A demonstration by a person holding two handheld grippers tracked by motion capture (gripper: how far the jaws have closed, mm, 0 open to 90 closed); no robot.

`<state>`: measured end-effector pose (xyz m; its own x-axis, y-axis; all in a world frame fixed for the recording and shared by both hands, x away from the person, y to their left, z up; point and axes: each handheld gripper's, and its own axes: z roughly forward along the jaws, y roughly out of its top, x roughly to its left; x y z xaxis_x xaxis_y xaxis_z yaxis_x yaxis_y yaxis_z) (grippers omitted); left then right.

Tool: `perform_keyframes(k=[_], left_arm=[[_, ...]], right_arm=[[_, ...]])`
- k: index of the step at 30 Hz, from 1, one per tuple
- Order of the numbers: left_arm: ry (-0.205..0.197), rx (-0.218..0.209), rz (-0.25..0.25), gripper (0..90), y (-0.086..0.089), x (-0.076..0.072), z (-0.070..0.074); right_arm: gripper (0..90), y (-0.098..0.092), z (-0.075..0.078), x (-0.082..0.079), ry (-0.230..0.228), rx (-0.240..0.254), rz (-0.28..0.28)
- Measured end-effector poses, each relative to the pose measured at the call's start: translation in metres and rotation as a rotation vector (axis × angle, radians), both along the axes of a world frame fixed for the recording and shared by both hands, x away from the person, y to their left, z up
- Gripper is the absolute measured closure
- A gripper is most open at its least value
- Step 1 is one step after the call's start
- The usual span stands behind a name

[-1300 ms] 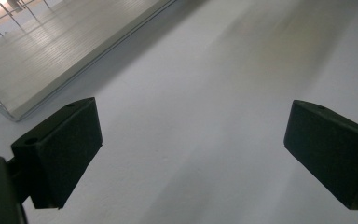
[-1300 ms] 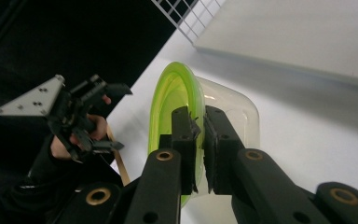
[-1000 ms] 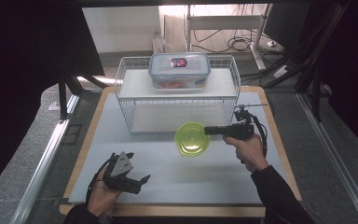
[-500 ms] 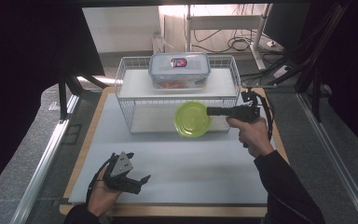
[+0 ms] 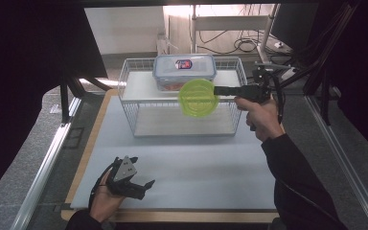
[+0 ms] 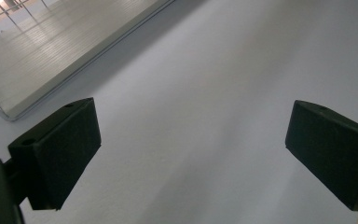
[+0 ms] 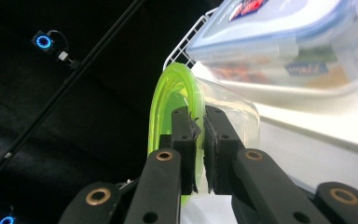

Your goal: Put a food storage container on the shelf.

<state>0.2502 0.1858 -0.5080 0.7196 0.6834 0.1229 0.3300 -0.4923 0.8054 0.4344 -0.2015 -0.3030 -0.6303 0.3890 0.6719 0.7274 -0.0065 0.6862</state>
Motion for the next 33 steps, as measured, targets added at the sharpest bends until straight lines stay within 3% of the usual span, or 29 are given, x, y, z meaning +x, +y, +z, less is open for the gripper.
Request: perform_keyframes(k=[11,22,30,33], left_arm=[[0.001,0.002,-0.005,3.0,0.001,0.000,0.001],[0.000,-0.018,-0.006,3.1,0.001,-0.001,0.001],[0.001,-0.023,-0.014,3.2,0.001,-0.001,0.001],[0.003,-0.026,-0.016,3.2,0.001,-0.001,0.000]], right_arm=[[84.3,0.016,0.026,0.023,0.009,0.041,-0.038],[84.2,0.037,0.051,0.057,-0.010,0.059,-0.125],[84.0,0.052,0.047,0.083,0.018,0.061,-0.195],[83.5,0.054,0.043,0.090,0.028,0.085,-0.216]])
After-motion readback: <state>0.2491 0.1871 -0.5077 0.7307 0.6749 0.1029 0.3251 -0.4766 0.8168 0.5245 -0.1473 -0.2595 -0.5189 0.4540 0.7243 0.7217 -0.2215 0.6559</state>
